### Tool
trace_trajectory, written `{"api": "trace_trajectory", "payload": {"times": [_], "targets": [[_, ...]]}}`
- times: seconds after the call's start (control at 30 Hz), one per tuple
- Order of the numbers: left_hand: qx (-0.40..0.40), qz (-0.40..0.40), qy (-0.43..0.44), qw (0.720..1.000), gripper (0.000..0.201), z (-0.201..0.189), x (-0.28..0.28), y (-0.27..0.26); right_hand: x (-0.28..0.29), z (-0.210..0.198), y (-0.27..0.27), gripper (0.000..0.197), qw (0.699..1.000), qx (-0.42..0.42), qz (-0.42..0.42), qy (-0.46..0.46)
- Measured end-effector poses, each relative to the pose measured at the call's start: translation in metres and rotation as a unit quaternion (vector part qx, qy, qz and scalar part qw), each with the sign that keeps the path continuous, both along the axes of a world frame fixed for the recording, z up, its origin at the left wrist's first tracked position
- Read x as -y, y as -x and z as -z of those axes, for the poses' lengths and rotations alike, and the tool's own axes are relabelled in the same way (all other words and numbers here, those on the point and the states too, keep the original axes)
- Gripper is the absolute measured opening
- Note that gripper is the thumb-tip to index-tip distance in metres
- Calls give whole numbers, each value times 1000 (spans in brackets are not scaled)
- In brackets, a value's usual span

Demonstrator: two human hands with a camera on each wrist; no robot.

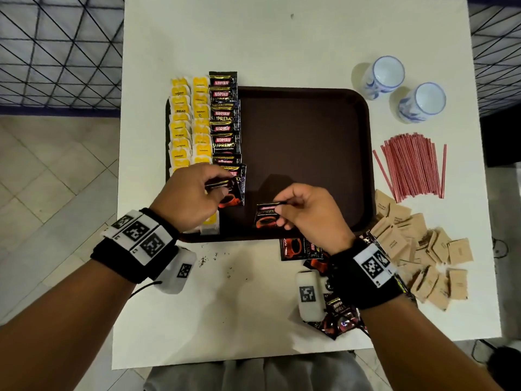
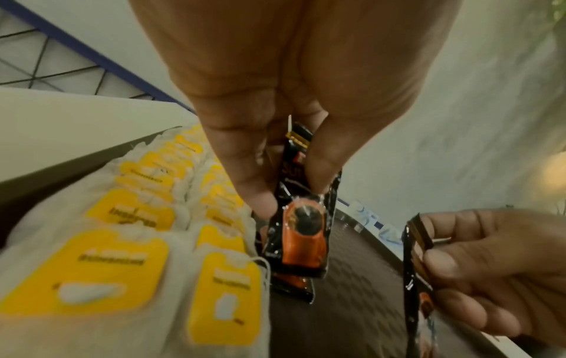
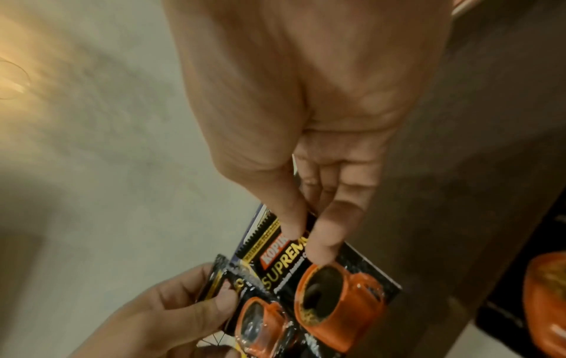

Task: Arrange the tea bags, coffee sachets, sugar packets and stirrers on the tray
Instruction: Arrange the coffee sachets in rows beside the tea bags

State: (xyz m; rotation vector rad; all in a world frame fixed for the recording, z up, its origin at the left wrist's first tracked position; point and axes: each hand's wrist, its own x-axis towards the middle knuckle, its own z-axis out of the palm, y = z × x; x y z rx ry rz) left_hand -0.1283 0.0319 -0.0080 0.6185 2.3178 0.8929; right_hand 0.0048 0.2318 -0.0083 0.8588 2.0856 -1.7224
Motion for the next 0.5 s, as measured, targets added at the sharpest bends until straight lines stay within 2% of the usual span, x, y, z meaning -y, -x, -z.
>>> {"api": "trace_trajectory", "payload": {"times": [0.3,0.5], "targets": [[37,-9,40,998,24,6,-11,11,21,13,19,6,1000,17,-20,-7],[46,-25,-7,999,17,5,-14,16,23,16,25,7,1000,17,-7,4]]}}
